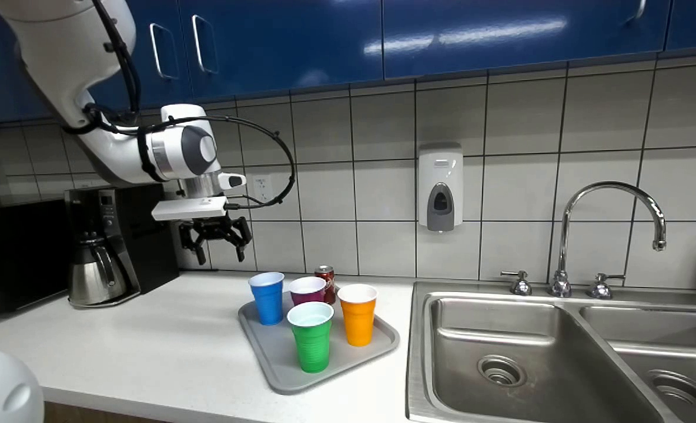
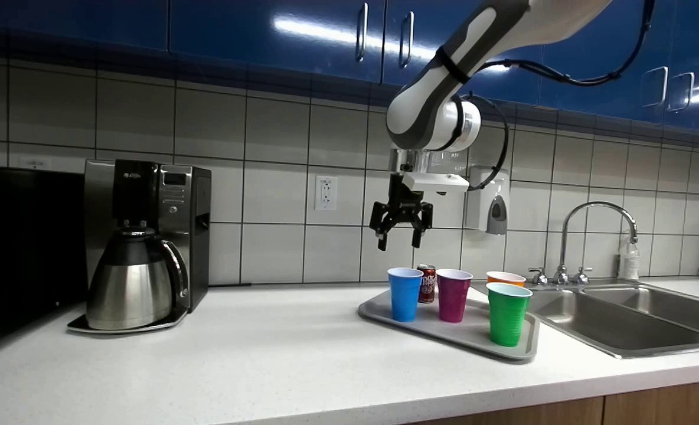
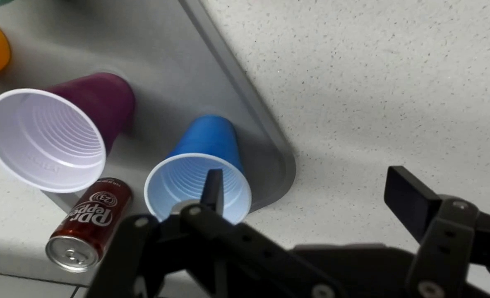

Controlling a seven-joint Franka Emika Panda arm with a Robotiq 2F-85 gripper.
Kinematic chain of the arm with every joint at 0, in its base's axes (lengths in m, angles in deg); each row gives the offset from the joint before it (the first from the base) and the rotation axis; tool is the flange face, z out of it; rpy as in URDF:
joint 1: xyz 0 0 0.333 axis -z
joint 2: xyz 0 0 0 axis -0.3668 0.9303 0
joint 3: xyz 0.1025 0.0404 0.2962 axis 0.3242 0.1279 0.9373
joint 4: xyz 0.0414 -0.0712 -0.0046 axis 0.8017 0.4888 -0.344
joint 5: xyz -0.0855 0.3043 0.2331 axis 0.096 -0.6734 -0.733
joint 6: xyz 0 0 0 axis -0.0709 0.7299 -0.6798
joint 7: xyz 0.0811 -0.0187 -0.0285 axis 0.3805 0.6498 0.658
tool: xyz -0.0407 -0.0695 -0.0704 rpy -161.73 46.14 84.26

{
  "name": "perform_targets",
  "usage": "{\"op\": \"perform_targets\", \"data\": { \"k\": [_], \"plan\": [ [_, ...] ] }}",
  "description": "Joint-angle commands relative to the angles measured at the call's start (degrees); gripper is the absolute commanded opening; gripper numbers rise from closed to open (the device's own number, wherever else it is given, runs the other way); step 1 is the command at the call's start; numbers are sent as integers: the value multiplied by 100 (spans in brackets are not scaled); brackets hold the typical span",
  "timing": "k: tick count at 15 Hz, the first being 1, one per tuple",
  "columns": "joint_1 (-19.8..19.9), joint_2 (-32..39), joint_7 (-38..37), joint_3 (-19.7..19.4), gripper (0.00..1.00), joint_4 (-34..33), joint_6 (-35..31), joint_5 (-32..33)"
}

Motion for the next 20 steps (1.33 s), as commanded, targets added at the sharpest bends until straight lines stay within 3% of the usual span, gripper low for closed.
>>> {"op": "perform_targets", "data": {
  "k": [1,20],
  "plan": [
    [53,424,108,-44,100,-457,-50,86],
    [25,1820,252,-167,100,-1595,-69,14]
  ]
}}
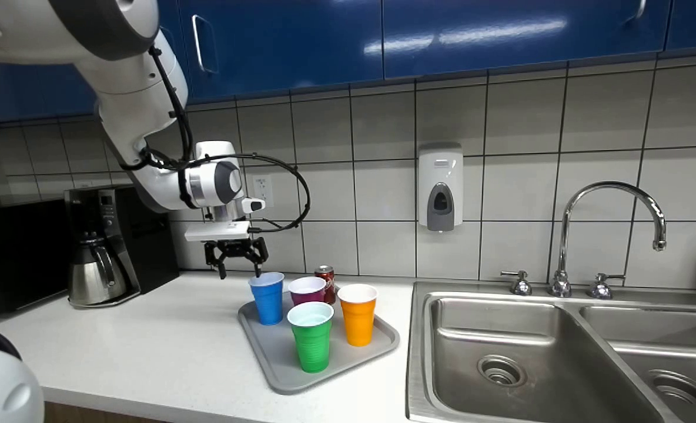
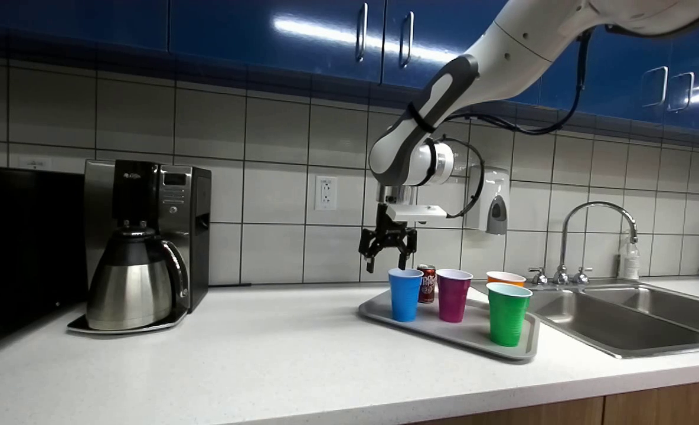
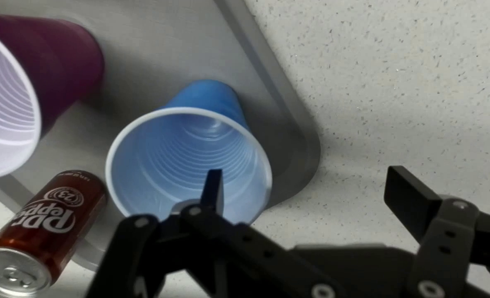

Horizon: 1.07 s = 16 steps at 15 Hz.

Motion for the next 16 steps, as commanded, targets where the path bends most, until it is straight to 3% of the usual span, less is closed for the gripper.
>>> {"op": "perform_targets", "data": {
  "k": [1,10,11,12,16],
  "plan": [
    [30,223,153,-9,100,-293,88,3],
    [34,547,157,-55,100,-459,113,-9],
    [31,574,153,-61,93,-472,110,-6],
    [25,599,143,-70,74,-486,96,7],
    [30,640,157,-74,42,-524,95,5]
  ]
}}
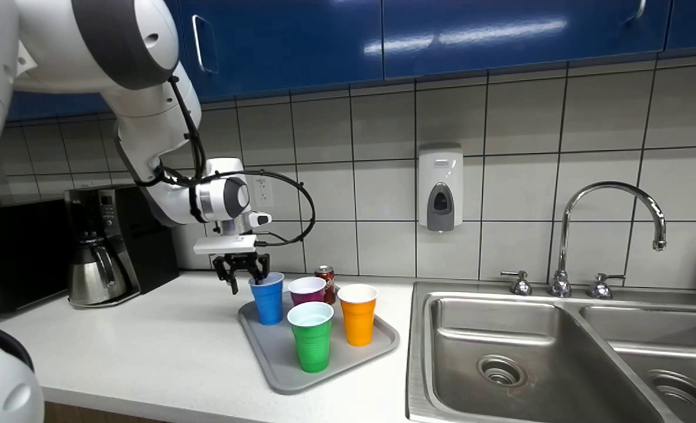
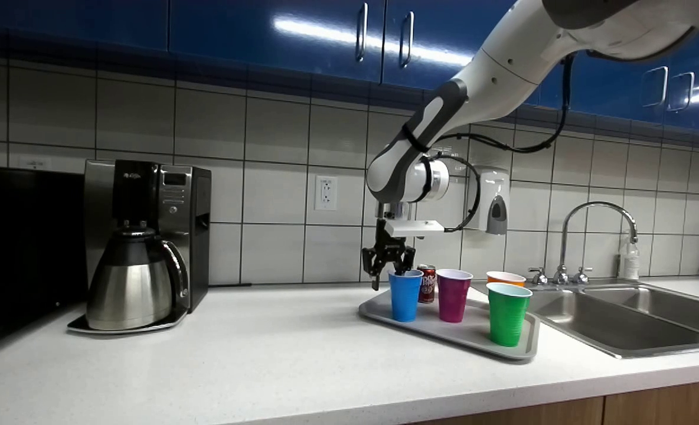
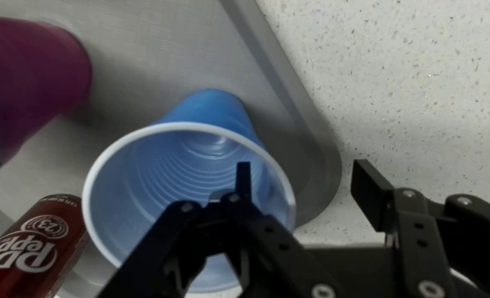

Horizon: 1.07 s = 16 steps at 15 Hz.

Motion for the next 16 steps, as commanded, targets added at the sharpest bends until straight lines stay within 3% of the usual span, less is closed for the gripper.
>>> {"op": "perform_targets", "data": {
  "k": [1,6,16],
  "plan": [
    [30,82,156,-4,33,-196,90,8],
    [43,66,161,-18,0,-222,85,3],
    [23,-123,219,45,1,-391,42,-54]
  ]
}}
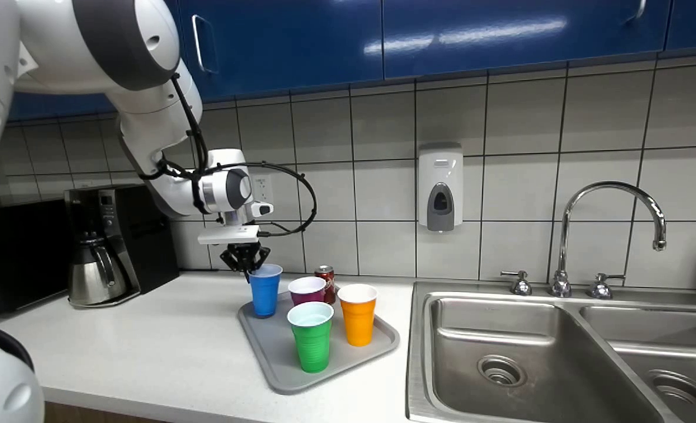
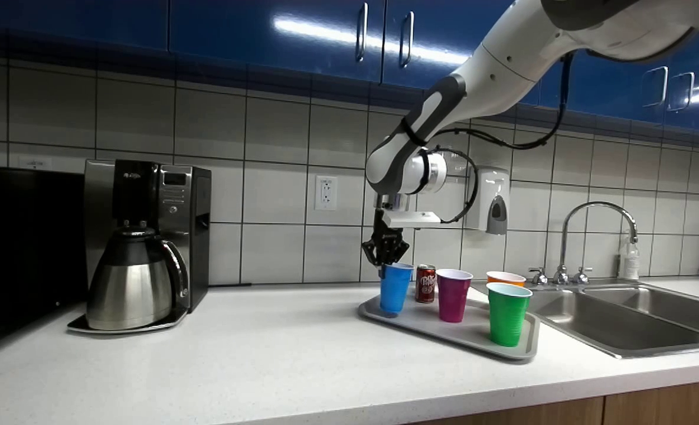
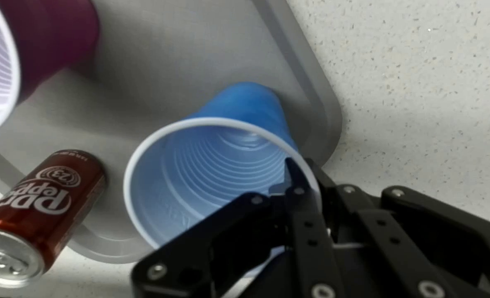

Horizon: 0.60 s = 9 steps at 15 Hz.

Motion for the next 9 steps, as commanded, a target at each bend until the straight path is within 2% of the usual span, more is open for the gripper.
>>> {"op": "perform_targets", "data": {
  "k": [1,9],
  "plan": [
    [31,-155,212,106,1,-83,48,-68],
    [17,-294,497,433,1,-12,35,-278]
  ]
}}
